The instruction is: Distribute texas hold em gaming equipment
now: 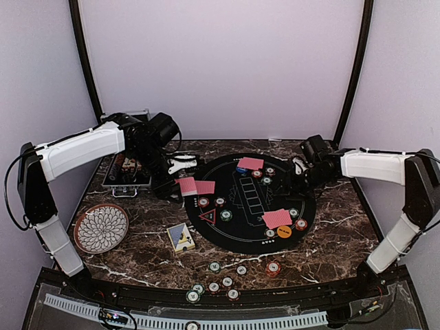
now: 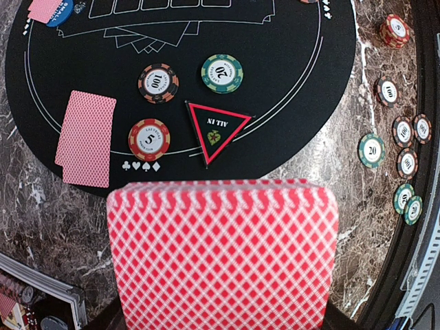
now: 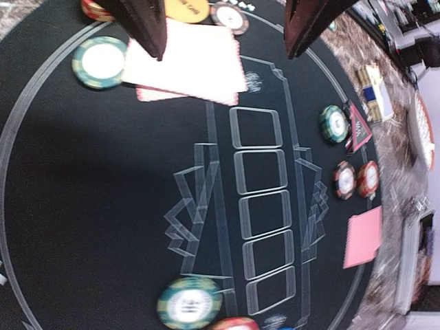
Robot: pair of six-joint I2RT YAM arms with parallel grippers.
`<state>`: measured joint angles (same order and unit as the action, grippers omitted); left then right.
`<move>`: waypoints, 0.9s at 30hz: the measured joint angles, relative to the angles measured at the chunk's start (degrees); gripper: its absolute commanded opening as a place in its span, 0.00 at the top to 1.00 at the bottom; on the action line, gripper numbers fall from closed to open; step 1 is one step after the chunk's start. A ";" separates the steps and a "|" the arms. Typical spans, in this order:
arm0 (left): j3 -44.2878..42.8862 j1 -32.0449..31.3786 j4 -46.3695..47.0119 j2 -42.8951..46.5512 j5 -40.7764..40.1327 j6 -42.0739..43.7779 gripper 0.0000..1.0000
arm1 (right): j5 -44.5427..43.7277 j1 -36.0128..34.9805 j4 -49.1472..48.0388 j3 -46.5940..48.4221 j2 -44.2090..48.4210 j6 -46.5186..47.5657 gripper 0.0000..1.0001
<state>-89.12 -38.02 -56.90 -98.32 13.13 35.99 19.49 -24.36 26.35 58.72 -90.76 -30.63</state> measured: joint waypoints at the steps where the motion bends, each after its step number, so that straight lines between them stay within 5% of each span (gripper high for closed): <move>1: 0.00 0.00 0.00 0.00 -0.02 0.00 1.00 | 0.39 -1.01 -0.48 0.44 -0.04 -0.79 0.28; 7: 0.00 0.00 0.00 0.00 -0.02 0.00 1.00 | 1.86 -8.57 -5.51 5.77 -1.70 -5.29 0.15; 27: 0.00 0.00 0.04 0.00 0.00 -0.04 1.00 | 15.82 -22.10 -33.46 14.29 -15.61 -26.45 0.09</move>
<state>-89.12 -38.02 -56.86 -98.32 13.13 35.94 35.31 -46.46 -7.11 73.01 -106.37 -57.08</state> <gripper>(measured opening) 0.678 0.909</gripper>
